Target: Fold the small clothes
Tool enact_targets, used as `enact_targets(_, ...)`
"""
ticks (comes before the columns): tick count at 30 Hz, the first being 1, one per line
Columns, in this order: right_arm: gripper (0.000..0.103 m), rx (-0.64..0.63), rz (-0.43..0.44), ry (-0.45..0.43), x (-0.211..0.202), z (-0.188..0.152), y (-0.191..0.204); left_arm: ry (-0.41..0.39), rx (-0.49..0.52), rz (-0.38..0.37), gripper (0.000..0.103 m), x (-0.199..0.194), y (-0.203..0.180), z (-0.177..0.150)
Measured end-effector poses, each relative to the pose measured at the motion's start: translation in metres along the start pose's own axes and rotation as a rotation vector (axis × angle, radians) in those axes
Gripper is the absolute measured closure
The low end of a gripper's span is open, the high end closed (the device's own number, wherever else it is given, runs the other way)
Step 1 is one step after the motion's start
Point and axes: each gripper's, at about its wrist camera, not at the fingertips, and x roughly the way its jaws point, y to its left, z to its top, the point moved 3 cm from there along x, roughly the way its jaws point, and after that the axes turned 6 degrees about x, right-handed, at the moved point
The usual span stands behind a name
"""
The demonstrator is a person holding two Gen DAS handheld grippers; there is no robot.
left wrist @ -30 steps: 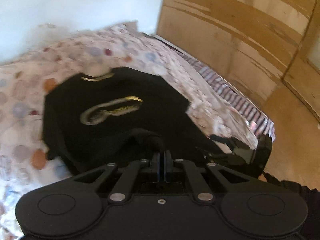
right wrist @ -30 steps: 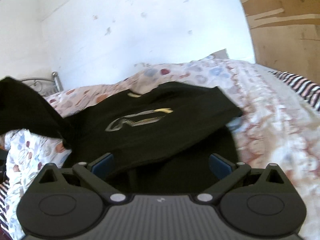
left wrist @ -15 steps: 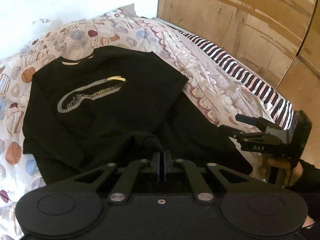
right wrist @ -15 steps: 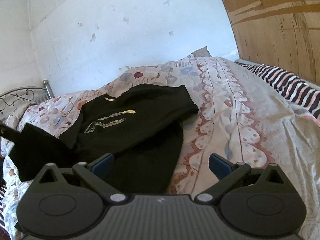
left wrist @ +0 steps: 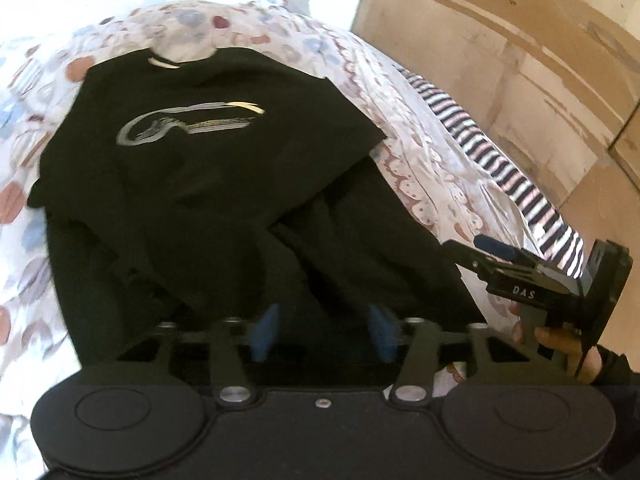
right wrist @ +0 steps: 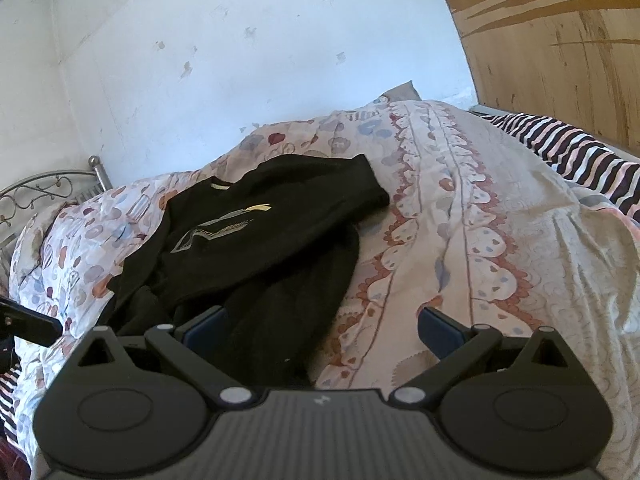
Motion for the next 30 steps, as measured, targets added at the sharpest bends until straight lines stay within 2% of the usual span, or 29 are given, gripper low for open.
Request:
enact_targets(3, 0.0, -0.06, 0.024, 0.025, 0.004, -0.004, 0.016, -0.039, -0.043, 0.036, 0.021, -0.016, 0.012, -0.01)
enact_targets(6, 0.0, -0.148, 0.063, 0.049, 0.008, -0.008, 0.039, -0.075, -0.093, 0.115, 0.011, -0.031, 0.031, -0.022)
enact_targets(14, 0.0, -0.531, 0.188, 0.13, 0.016, -0.045, 0.117, -0.117, -0.281, 0.275, 0.007, -0.058, 0.095, -0.058)
enact_targets(18, 0.001, -0.741, 0.197, 0.116, 0.02, -0.067, 0.157, -0.111, -0.339, 0.311, 0.007, -0.063, 0.113, -0.075)
enact_targets(20, 0.005, -0.844, 0.171, 0.104, 0.027, -0.077, 0.173, -0.112, -0.363, 0.314, 0.007, -0.065, 0.119, -0.083)
enact_targets(23, 0.02, -0.946, 0.137, 0.084, 0.037, -0.088, 0.188, -0.1, -0.366, 0.327, 0.006, -0.068, 0.124, -0.092)
enact_targets(24, 0.028, -0.961, 0.133, 0.079, 0.041, -0.088, 0.188, -0.094, -0.361, 0.335, 0.006, -0.068, 0.125, -0.093)
enact_targets(26, 0.056, -0.963, 0.153, 0.085, 0.045, -0.085, 0.192, -0.084, -0.357, 0.35, 0.006, -0.068, 0.129, -0.096)
enact_targets(27, 0.08, -0.94, 0.17, 0.094, 0.049, -0.079, 0.191, -0.082, -0.356, 0.358, 0.006, -0.069, 0.13, -0.097)
enact_targets(30, 0.088, -0.715, 0.296, 0.162, 0.051, -0.042, 0.182, -0.077, -0.355, 0.378, 0.006, -0.071, 0.137, -0.099)
